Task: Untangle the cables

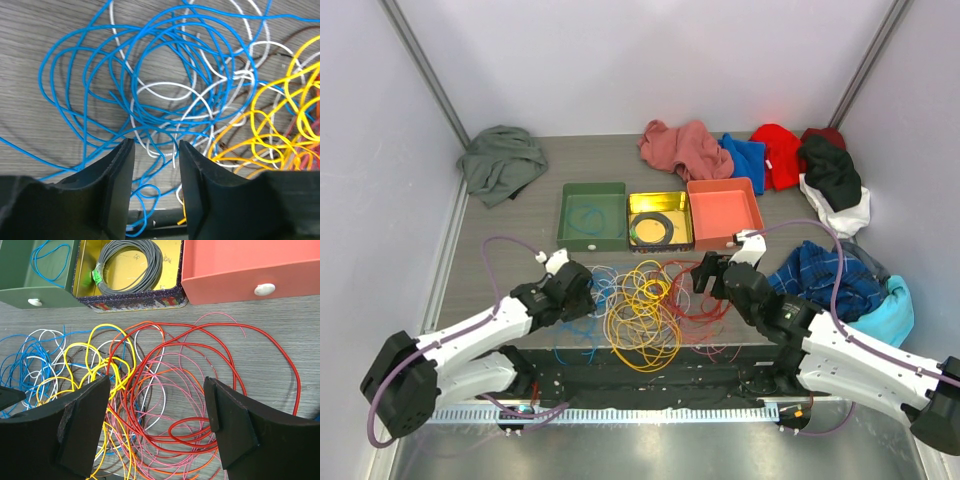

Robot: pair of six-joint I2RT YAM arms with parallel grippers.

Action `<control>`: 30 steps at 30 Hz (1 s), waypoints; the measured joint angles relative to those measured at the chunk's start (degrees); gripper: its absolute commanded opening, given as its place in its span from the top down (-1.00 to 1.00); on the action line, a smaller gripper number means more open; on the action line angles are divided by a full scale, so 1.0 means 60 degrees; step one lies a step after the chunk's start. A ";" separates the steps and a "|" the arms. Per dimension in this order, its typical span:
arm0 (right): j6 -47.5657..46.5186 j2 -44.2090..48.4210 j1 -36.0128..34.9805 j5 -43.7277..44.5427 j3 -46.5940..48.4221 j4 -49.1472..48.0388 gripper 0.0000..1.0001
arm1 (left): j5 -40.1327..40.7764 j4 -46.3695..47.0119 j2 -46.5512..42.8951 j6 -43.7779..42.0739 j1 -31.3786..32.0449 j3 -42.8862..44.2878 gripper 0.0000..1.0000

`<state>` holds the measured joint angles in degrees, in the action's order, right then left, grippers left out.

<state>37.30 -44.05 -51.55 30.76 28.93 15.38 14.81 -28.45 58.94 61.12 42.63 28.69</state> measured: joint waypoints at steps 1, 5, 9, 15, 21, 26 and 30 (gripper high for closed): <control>0.0000 -0.0004 0.0000 0.0000 0.0000 0.0000 -0.68 | 0.0087 0.0004 0.0091 -0.0004 0.0000 0.0000 0.21; 0.0000 -0.0036 0.0000 0.0000 0.0000 0.0000 -0.68 | 0.0342 0.0022 0.0408 0.0000 -0.0080 0.0000 0.50; 0.0000 -0.0036 0.0000 0.0000 0.0000 0.0004 -0.68 | 0.0568 -0.0004 0.0313 -0.0011 -0.0135 0.0018 1.00; 0.0000 -0.0036 0.0000 0.0000 0.0000 0.0000 -0.68 | 0.1246 -0.0710 -0.0772 -0.0557 -0.0106 0.0874 1.00; 0.0000 -0.0175 0.0000 -0.0025 0.0000 -0.0080 -0.67 | 0.2182 -0.1472 -0.1810 -0.1228 -0.0098 0.2306 1.00; 0.0004 -0.0291 0.0000 -0.0117 0.0000 -0.0091 -0.66 | 0.2310 -0.1832 -0.1974 -0.1508 -0.0098 0.2739 0.12; 0.0026 -0.0288 0.0000 -0.0157 0.0000 -0.0106 -0.67 | 0.1592 -0.1923 -0.1188 -0.1581 -0.0098 0.2703 -0.31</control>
<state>37.45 -45.78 -51.55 29.82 28.93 14.74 24.36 -39.99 51.81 51.64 42.04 44.91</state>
